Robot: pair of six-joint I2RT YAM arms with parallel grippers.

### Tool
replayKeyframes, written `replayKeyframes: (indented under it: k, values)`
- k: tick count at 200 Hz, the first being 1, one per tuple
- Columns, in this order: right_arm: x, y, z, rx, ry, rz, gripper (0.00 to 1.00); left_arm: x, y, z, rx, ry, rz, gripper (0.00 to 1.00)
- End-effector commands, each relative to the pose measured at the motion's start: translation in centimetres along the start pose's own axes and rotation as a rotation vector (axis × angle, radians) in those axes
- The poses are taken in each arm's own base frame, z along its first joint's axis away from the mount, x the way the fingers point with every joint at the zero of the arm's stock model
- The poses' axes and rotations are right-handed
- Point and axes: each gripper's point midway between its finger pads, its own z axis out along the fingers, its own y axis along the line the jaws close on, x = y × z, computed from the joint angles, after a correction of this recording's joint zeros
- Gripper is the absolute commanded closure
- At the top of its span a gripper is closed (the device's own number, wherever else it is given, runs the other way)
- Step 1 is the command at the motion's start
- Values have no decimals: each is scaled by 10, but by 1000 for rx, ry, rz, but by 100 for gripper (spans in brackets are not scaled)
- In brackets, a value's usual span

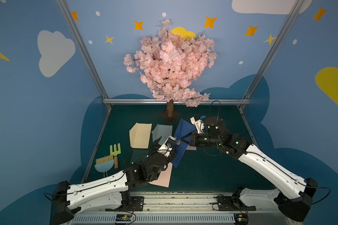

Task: Open the envelope
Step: Open the envelope flap on the envelope.

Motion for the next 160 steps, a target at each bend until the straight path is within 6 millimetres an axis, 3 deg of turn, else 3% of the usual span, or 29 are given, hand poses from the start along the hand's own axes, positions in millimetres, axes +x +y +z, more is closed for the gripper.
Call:
replayKeyframes:
  k: [1, 160]
  values:
    - [15, 1, -2, -16, 57, 1, 100, -6, 10, -1, -34, -19, -48, 19]
    - [12, 2, -1, -19, 60, -3, 100, -1, 14, -1, -38, -6, -46, 19]
